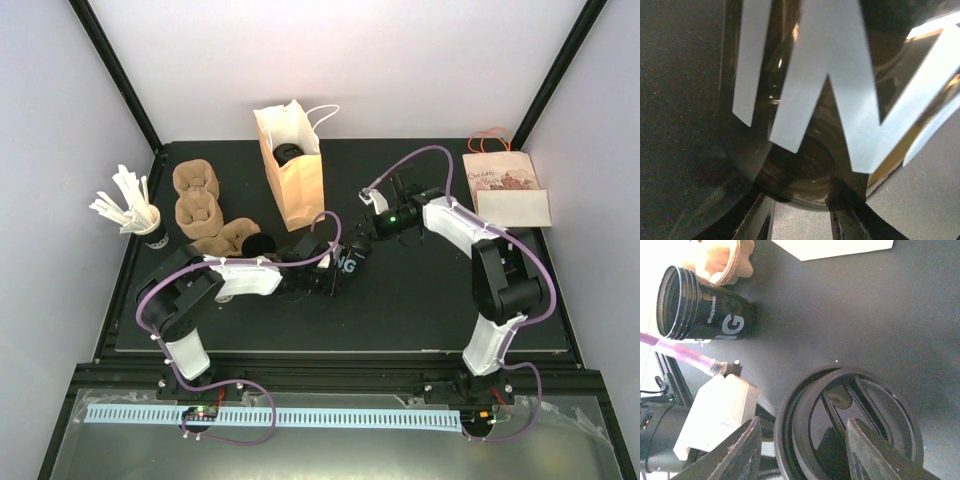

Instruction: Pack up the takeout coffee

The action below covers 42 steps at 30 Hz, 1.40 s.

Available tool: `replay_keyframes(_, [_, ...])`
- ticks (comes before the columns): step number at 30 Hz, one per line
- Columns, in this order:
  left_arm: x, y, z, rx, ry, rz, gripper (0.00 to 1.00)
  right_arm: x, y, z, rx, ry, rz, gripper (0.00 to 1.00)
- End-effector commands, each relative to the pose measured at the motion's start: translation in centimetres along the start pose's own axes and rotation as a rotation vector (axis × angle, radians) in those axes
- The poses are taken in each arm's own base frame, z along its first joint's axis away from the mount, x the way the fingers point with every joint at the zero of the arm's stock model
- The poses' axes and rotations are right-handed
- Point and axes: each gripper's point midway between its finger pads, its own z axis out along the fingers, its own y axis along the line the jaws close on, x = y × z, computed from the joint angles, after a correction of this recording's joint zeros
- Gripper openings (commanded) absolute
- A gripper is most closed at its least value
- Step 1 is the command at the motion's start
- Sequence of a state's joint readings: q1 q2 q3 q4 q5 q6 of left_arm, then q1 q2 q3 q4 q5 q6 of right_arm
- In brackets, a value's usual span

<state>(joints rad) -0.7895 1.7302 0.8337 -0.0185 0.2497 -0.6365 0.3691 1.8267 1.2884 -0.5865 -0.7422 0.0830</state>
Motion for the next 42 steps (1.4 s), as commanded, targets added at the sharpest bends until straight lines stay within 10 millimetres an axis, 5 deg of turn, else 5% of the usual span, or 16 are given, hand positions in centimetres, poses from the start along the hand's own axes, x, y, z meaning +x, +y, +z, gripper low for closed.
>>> replay_keyframes(1, [-1.3,0.1,0.3,-0.004,-0.046,0.017,0.33,1.6,1.6,-0.4,-0.022,0.011,-0.01,0.48])
replay_keyframes(17, [-0.4,1.3,0.8,-0.034,0.014,-0.004,0.33,4.7,3.9,0.3,0.175,0.051,-0.11,0.44])
replay_keyframes(25, [-0.1,1.8,0.6,-0.037,0.017,-0.02,0.34,5.1,4.8,1.1,0.267,0.082,-0.164,0.29])
replay_keyframes(42, [0.9,3.2,-0.1,-0.081,0.06,-0.033,0.41,6.1,7.1,2.4,0.394,0.129,-0.27,0.27])
